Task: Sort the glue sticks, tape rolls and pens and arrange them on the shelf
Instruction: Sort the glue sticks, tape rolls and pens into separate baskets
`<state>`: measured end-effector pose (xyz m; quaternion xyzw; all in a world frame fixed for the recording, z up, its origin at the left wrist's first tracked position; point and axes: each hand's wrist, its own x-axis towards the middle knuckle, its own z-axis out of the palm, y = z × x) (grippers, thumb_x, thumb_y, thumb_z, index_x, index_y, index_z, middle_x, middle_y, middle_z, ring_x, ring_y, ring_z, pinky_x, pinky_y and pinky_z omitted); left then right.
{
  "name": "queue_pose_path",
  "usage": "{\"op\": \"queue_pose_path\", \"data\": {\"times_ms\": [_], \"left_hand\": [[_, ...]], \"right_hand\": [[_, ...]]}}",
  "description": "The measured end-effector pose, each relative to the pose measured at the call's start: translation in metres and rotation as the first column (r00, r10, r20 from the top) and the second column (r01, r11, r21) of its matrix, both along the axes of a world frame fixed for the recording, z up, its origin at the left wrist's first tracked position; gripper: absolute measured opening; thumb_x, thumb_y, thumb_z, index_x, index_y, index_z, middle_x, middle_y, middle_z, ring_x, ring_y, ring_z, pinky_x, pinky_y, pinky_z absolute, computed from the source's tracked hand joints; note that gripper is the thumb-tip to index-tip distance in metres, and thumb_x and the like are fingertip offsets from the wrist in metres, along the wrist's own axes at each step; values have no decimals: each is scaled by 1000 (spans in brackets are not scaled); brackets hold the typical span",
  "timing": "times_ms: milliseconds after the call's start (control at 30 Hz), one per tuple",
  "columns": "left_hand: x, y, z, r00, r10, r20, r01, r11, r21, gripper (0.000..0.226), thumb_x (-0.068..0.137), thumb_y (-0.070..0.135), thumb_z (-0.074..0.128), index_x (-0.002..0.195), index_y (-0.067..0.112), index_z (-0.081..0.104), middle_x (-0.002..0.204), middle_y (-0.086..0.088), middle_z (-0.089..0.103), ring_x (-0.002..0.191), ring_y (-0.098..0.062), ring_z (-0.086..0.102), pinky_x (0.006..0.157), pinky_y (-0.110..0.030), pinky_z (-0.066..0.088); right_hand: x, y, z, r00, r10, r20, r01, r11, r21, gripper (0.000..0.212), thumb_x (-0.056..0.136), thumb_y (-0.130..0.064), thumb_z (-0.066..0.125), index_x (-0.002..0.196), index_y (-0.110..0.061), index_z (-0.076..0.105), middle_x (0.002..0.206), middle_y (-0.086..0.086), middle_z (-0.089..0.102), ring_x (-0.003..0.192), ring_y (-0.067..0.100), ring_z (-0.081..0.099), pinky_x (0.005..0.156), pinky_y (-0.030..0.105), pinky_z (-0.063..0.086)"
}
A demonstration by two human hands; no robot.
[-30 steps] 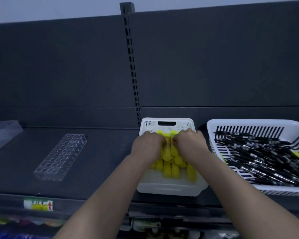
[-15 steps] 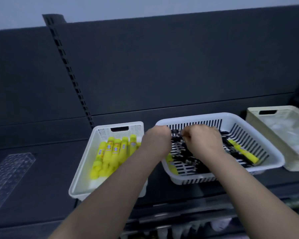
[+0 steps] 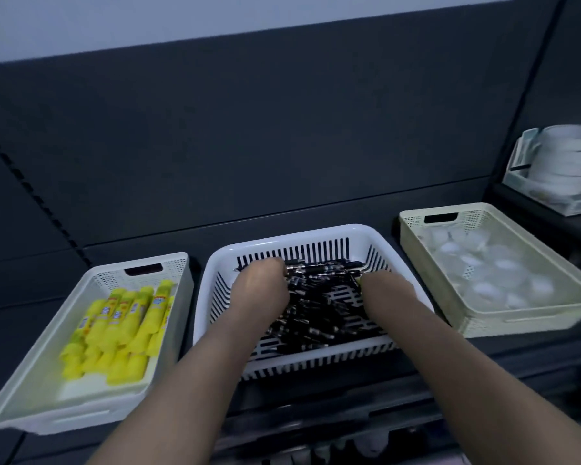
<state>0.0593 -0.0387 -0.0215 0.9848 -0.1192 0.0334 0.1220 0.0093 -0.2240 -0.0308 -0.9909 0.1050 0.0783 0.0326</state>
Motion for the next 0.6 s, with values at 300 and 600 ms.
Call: {"op": "queue_pose_path", "data": {"times_ms": [300,600], "left_hand": [[-1,14,10,990,137,45,-140,988,66,27,85,5,49,103,16,65,101,-6,68,96,-26,61,70,-31,46],[-7,14,13,989,150,20,-151,983,102,27,85,3,49,102,15,66,100,-5,68,95,-25,62,68,-32,47]], "right_hand": [[16,-7,16,980,22,198,-33,998,53,34,90,-11,59,68,-12,34,63,-1,34,52,10,30,43,25,18],[13,3,9,995,90,31,-91,995,29,31,90,1,49,121,-3,49,65,0,37,53,15,38,42,25,25]]}}
